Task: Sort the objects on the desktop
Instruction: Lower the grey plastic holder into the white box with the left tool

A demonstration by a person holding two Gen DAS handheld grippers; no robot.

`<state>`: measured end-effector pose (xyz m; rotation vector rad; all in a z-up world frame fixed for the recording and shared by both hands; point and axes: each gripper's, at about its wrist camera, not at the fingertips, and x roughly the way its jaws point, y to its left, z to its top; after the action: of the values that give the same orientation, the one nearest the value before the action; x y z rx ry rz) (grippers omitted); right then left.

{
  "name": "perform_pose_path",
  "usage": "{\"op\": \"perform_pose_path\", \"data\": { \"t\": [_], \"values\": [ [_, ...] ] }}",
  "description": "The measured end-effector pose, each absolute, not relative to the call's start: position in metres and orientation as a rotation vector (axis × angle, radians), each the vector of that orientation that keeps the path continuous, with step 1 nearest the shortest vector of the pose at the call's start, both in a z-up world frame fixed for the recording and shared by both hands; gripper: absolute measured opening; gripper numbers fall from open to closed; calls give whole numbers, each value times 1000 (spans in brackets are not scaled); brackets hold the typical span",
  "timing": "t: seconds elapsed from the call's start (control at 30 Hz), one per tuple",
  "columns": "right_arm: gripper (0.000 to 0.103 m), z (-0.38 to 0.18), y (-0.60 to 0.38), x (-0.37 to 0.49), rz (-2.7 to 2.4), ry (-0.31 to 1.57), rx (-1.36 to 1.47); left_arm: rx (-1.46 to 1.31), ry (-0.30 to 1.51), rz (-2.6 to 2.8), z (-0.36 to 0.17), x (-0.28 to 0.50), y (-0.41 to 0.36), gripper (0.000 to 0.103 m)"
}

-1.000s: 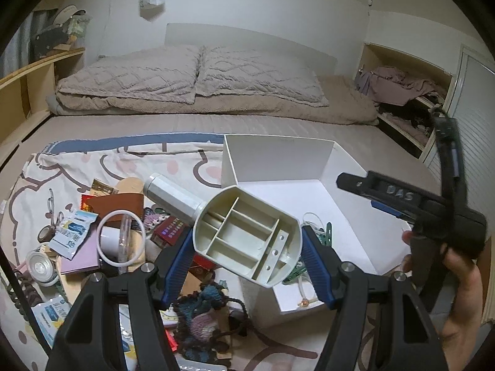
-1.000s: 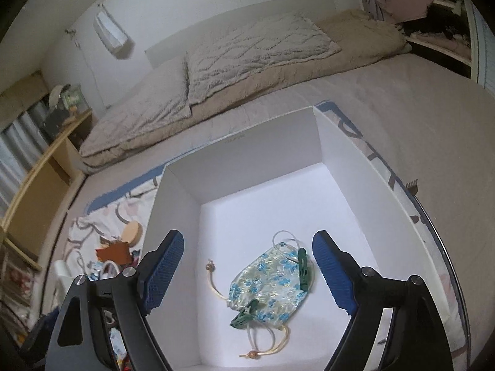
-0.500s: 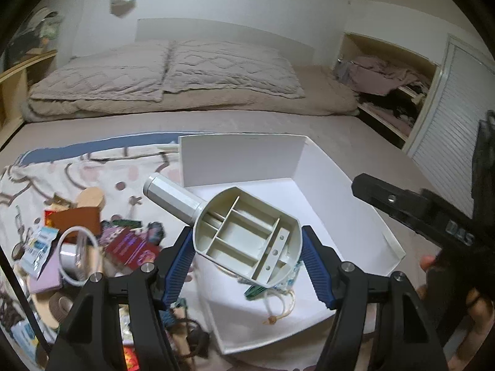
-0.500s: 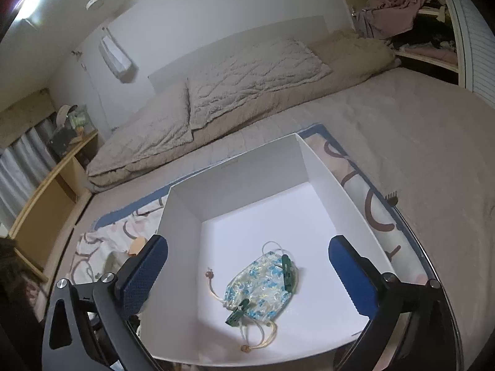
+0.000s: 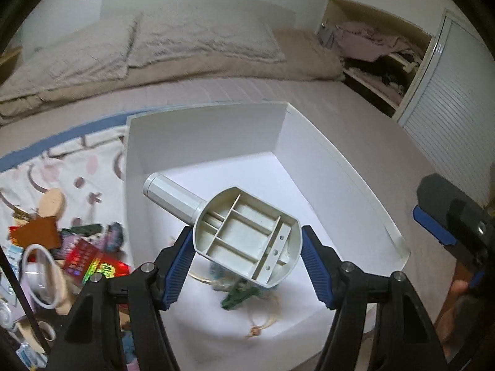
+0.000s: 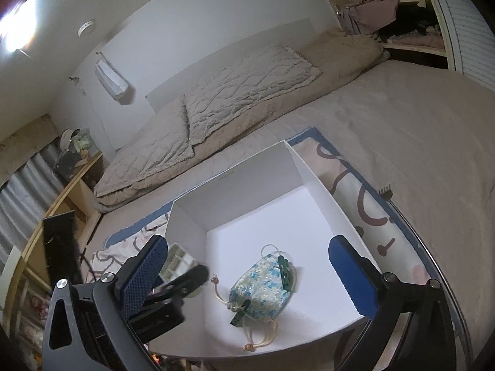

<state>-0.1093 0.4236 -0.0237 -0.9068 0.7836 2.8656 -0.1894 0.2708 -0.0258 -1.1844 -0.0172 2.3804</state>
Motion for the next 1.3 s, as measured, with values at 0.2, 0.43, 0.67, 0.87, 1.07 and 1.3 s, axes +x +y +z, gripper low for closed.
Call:
{"op": "perform_pose_path", "data": {
  "t": [0.2, 0.43, 0.67, 0.87, 1.07, 1.3],
  "values": [
    [103, -22, 430, -104, 2865, 835, -879, -1240, 39, 2334, -37, -194, 295, 67],
    [103, -21, 439, -100, 2857, 900, -855, -1303, 65, 2310, -48, -201, 308, 67],
    [103, -23, 438, -101, 2877, 895, -873, -1449, -108, 2255, -61, -220, 309, 67],
    [103, -22, 440, -100, 2887, 919, -868, -1528, -78, 2245, -65, -229, 315, 67],
    [103, -25, 443, -99, 2884, 947, -869, -1610, -67, 2201, -73, -237, 317, 67],
    [103, -26, 446, -98, 2875, 979, -867, -1686, -59, 2183, -85, -239, 315, 68]
  ]
}}
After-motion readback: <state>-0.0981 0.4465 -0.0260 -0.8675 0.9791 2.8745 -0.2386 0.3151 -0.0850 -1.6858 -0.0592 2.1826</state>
